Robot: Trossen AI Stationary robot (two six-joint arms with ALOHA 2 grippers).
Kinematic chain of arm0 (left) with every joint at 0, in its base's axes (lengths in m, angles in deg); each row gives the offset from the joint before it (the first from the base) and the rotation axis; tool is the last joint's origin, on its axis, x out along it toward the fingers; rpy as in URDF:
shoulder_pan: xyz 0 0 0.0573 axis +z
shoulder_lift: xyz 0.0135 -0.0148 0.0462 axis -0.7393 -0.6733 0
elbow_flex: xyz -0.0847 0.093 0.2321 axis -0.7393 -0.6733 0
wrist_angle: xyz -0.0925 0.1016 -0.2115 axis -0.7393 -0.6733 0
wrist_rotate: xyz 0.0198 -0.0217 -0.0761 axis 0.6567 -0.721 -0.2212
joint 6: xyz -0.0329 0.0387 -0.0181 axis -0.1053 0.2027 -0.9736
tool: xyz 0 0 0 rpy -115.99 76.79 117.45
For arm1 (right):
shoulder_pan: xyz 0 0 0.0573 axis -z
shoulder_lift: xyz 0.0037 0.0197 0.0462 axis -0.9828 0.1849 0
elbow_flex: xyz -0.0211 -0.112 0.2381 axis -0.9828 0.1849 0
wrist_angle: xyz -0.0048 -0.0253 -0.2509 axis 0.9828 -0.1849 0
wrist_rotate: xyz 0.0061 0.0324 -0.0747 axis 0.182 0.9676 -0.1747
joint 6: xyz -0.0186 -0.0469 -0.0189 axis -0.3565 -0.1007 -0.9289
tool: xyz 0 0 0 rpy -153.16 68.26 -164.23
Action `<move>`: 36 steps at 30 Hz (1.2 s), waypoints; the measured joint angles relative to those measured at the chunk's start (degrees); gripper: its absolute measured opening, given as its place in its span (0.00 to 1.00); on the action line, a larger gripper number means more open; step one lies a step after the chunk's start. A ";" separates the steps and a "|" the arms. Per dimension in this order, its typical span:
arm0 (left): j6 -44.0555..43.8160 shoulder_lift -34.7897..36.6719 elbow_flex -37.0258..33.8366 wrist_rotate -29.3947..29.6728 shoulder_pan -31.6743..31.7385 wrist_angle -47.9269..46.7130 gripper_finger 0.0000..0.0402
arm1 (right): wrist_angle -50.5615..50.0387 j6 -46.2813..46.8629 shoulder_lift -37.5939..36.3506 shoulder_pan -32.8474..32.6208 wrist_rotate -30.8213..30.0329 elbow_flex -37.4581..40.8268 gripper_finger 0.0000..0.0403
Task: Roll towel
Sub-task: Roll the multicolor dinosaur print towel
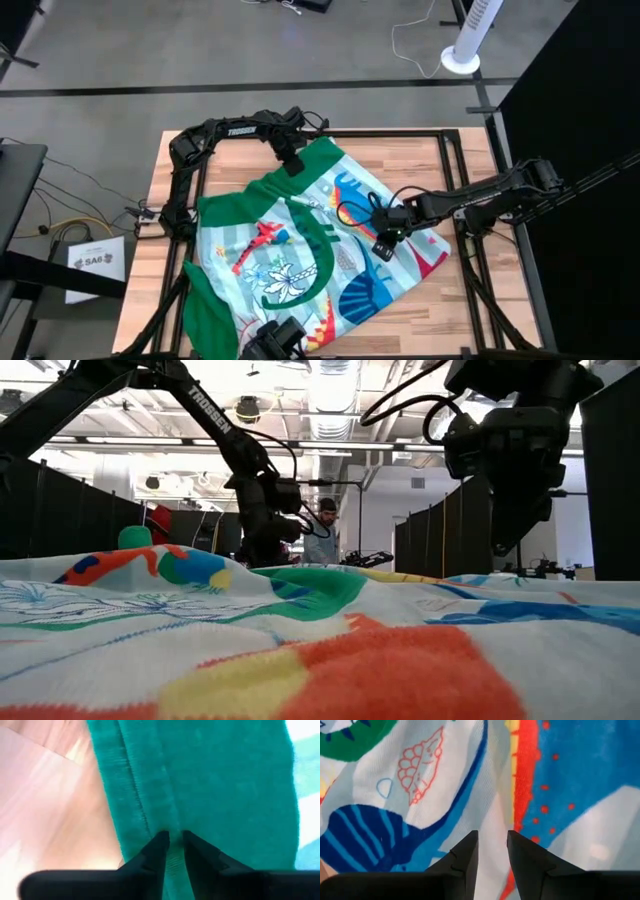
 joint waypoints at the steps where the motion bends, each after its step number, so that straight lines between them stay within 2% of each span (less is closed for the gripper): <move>1: -0.15 -0.04 -0.02 0.04 0.02 0.15 0.05 | 0.04 0.02 0.00 -0.02 0.00 0.00 0.23; 5: -0.68 -0.19 0.81 0.18 -0.01 -0.22 0.01 | 0.85 0.01 0.00 0.00 0.02 0.00 0.23; 18: 0.63 -0.52 11.91 1.29 -0.28 -8.55 0.00 | 0.83 1.05 0.00 -0.02 0.03 0.00 0.23; 24: 2.31 -0.64 12.73 1.68 -0.28 -4.93 0.00 | 0.85 1.09 0.00 -0.02 -0.84 0.00 0.23; 27: 1.48 -1.67 12.75 -0.61 0.04 -4.07 0.04 | 0.85 1.09 0.00 0.29 -1.20 0.00 0.23; 30: -0.86 -3.94 12.73 -2.40 0.41 -3.60 0.13 | 0.99 1.12 0.00 0.57 -1.33 0.00 0.23; 36: -3.99 -6.82 12.74 -2.30 0.61 -3.22 0.29 | 1.30 1.19 0.00 0.79 -1.33 0.00 0.23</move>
